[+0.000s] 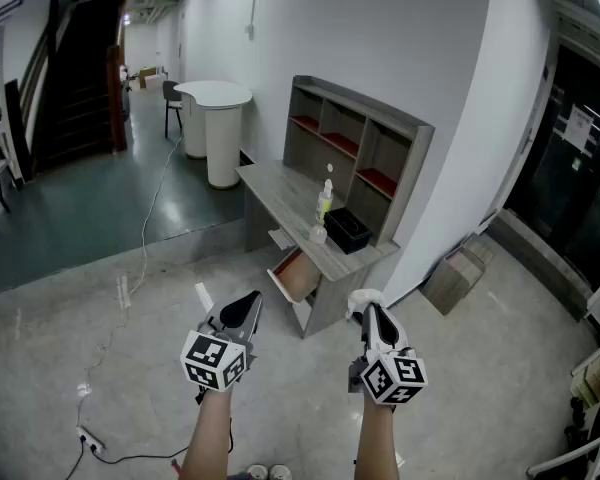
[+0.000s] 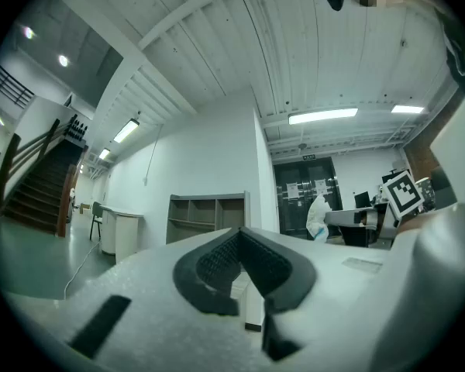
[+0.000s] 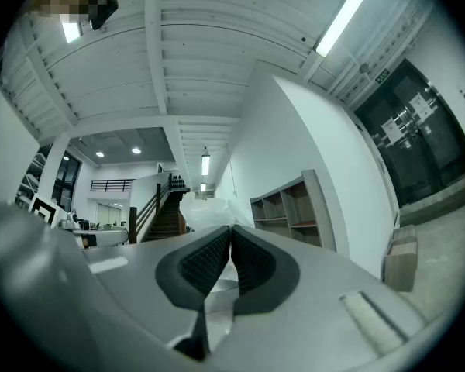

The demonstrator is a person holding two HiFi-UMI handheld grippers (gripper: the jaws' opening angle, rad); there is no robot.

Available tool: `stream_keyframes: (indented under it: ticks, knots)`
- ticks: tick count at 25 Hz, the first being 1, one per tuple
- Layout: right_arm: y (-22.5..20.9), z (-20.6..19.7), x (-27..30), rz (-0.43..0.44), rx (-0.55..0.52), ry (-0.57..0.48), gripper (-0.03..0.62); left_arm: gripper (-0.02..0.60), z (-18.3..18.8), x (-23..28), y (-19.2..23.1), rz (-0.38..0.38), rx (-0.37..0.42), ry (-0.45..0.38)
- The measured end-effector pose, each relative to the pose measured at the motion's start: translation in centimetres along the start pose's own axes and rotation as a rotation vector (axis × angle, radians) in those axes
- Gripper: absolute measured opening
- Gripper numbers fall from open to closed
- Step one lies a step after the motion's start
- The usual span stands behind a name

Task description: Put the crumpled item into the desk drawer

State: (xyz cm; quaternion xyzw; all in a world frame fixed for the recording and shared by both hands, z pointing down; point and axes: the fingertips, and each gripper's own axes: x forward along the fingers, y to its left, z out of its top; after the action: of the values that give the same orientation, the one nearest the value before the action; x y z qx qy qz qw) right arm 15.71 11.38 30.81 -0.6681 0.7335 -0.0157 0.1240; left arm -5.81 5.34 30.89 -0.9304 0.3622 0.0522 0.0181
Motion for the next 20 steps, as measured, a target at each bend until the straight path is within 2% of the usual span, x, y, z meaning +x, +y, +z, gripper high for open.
stream_keyframes:
  ticks: [20]
  knots:
    - [-0.9,-1.3,1.5,-0.013,0.063,-0.015,0.023,0.002,-1.6,0.0,2.0,0.021,0.003,0.036]
